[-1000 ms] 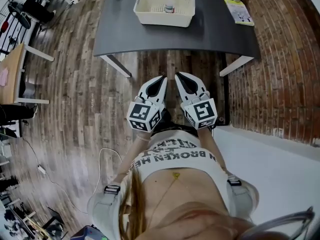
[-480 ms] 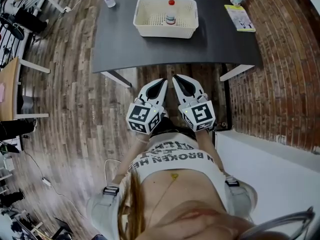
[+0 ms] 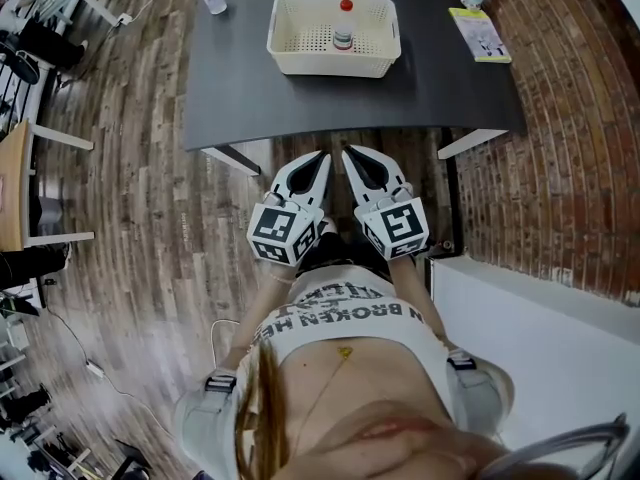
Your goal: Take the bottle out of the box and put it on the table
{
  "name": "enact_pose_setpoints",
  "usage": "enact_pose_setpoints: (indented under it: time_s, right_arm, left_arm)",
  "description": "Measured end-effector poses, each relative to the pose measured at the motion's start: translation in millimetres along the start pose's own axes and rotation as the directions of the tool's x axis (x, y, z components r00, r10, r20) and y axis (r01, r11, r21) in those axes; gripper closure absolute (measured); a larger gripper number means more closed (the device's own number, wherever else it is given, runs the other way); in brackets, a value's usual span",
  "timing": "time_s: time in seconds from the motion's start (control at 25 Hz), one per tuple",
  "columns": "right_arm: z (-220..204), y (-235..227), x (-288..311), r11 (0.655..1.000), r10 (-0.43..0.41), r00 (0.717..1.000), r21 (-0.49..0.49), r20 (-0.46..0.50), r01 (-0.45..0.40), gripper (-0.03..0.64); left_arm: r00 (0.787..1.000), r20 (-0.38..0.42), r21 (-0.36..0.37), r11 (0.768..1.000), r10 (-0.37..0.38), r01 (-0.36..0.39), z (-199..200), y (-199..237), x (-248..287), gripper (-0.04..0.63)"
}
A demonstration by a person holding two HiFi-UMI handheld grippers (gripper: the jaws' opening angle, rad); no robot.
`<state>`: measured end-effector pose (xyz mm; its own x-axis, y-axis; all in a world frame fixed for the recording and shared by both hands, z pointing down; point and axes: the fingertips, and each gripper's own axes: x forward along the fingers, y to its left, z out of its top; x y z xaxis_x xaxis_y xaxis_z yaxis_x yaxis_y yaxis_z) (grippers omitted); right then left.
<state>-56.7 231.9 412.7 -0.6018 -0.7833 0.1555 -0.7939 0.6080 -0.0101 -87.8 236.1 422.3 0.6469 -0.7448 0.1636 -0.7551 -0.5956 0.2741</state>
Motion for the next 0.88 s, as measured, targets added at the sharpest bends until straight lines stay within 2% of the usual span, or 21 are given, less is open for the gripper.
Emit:
enact_pose_setpoints:
  time_s: [0.2, 0.44, 0.88]
  right_arm:
    - [-2.5, -8.0, 13.4, 1.000, 0.011, 1.000, 0.012, -0.006, -0.011, 0.607]
    - [0.0, -27.9, 38.9, 0.999, 0.046, 0.999, -0.020, -0.019, -0.047, 0.607]
    - [13.6, -92.6, 102.6, 0.994, 0.106, 0.994, -0.021, -0.009, -0.106, 0.607]
  left_arm:
    - [1.000, -0.004, -0.010, 1.000, 0.001, -0.001, -1.0, 7.3, 11.5, 0.591]
    - [1.000, 0.010, -0.020, 0.999, 0.028, -0.028, 6.4, 23.4, 36.8, 0.591]
    - [0.999, -0.005, -0.036, 0.998, 0.051, -0.051, 29.9, 65.5, 110.7, 0.591]
